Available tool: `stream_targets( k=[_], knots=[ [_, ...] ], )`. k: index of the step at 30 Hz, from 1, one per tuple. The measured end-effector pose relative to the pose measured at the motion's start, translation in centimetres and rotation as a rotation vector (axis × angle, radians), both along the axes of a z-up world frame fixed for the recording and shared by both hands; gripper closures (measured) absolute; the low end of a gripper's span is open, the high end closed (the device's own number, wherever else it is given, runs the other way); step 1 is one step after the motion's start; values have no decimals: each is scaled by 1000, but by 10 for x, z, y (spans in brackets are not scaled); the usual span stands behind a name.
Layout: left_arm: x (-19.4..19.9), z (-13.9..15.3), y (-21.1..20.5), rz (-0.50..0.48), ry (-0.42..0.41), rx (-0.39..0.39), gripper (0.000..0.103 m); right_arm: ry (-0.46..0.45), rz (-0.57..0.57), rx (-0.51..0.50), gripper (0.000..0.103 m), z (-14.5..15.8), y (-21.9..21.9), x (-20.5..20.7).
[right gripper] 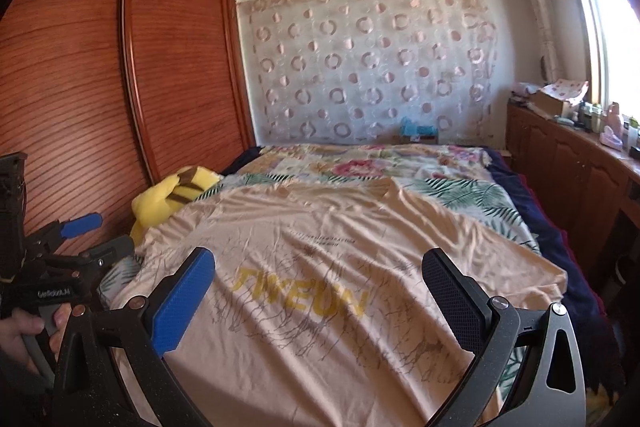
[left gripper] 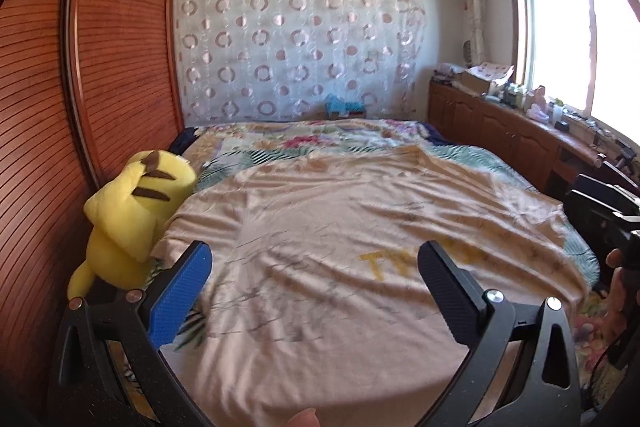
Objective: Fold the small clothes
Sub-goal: 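Lower the left gripper to the shirt's side edge and grasp it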
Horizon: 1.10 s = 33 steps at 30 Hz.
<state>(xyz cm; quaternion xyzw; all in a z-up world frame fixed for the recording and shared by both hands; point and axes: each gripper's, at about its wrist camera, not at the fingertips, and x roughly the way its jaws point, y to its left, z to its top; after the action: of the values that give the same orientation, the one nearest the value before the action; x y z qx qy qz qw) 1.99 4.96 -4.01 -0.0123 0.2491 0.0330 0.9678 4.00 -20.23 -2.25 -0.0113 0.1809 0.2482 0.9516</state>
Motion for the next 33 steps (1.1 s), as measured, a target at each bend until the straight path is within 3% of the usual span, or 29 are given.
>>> stream_targets(
  k=[7,15,19,22,33],
  knots=[
    [23,-32,61,74,90,1,0,79,105,-60,1,-18,35,51],
    [51,-51,117,115,185,3,2,186,185,-96,20,-34,61,101],
    [72,-58,143,137,242,-2,5,217,202,-112,20,-29,62,115],
    [85,-63,159,145,282,-17,10,217,210,-119,20,-28,65,121],
    [132,-84,191,137,419,-121,45,223,234,-161,20,-32,83,130]
  ],
)
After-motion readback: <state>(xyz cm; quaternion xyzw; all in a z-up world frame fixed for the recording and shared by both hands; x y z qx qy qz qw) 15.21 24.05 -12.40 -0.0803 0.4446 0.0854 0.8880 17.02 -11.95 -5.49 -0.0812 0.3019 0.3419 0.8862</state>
